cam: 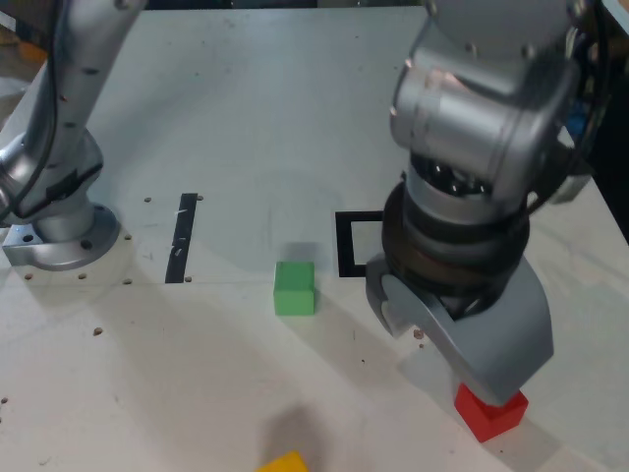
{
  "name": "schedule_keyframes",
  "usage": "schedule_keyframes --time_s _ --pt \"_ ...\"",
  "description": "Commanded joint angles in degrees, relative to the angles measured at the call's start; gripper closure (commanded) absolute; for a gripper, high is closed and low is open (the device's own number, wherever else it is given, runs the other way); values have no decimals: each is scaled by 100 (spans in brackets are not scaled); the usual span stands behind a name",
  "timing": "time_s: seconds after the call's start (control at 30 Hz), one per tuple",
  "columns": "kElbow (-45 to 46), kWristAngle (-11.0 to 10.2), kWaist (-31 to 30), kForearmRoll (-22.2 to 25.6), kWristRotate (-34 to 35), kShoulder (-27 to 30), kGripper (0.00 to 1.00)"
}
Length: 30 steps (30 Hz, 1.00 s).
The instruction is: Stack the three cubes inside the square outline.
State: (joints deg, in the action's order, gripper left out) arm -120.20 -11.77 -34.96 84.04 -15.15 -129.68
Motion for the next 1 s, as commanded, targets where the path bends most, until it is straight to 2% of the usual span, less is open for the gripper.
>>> schedule_keyframes --time_s 0.0,0.37,0.97 --pt "-78 16 7 -37 -38 -146 4" --pt "-192 147 6 -319 -84 -583 7" --pt "-317 134 46 -378 -179 -893 13"
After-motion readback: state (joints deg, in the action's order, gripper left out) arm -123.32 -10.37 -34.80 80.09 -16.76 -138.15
